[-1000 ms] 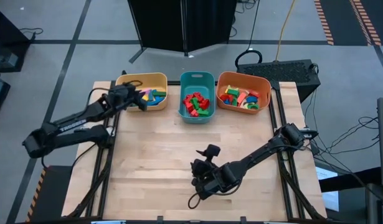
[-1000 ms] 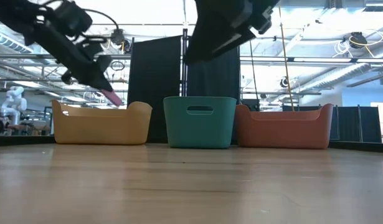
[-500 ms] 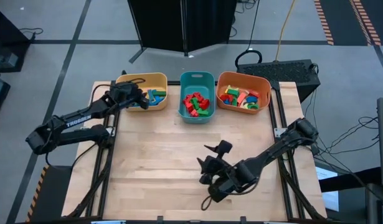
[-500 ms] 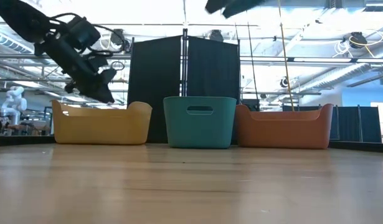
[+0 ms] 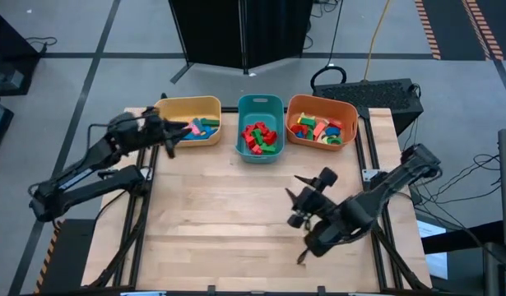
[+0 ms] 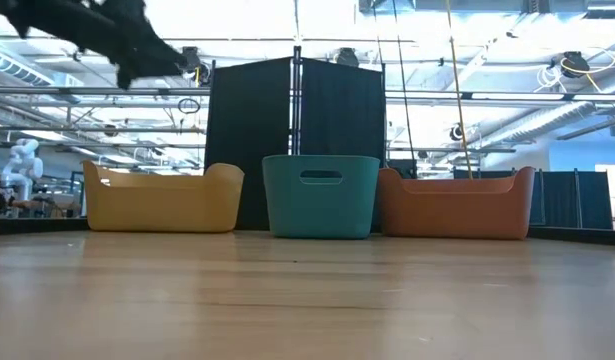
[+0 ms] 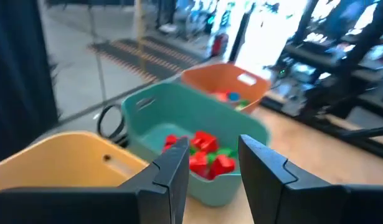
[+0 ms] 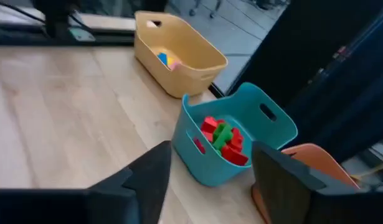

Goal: Sort blocks by size
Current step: Return to Home Position

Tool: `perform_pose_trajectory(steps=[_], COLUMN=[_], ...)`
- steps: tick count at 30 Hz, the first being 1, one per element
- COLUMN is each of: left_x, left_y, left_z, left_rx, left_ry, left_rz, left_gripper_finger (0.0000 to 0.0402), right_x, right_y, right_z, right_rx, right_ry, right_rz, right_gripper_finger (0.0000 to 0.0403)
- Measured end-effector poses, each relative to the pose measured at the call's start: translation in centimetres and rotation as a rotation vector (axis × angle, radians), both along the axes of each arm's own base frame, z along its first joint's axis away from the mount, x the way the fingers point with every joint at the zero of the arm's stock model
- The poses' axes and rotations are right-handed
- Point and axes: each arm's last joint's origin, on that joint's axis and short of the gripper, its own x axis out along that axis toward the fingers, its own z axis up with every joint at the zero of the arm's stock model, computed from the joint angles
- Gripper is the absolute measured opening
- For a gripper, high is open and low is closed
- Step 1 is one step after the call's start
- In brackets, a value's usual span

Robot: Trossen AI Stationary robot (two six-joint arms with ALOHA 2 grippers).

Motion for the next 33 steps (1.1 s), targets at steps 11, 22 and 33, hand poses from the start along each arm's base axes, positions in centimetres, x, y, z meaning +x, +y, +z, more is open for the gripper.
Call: perform_pose_trajectory(steps=[11, 22, 33], left_x=[-4.6, -3.3, 0.1], left_y=[-5.2, -5.2, -5.0], left_z=[1.2, -0.7, -4.0], left_rx=[0.055, 0.064, 0.175], left_ry=[-0.173, -0.156, -0.117], left_rz=[-0.179, -0.273, -0.342], left_gripper_finger=[0.0081, 0.0047, 0.0047], right_x=[-5.8, -12.8, -14.5], right_y=[-2.6, -7.7, -9.6], right_z=[6.3, 4.8, -4.3], right_rx=[0.040, 0.194, 0.329], right_ry=[-0.061, -0.191, -0.402], right_rz=[0.115, 0.113, 0.407], right_gripper_finger=[0.0009, 0.0001, 0.0000])
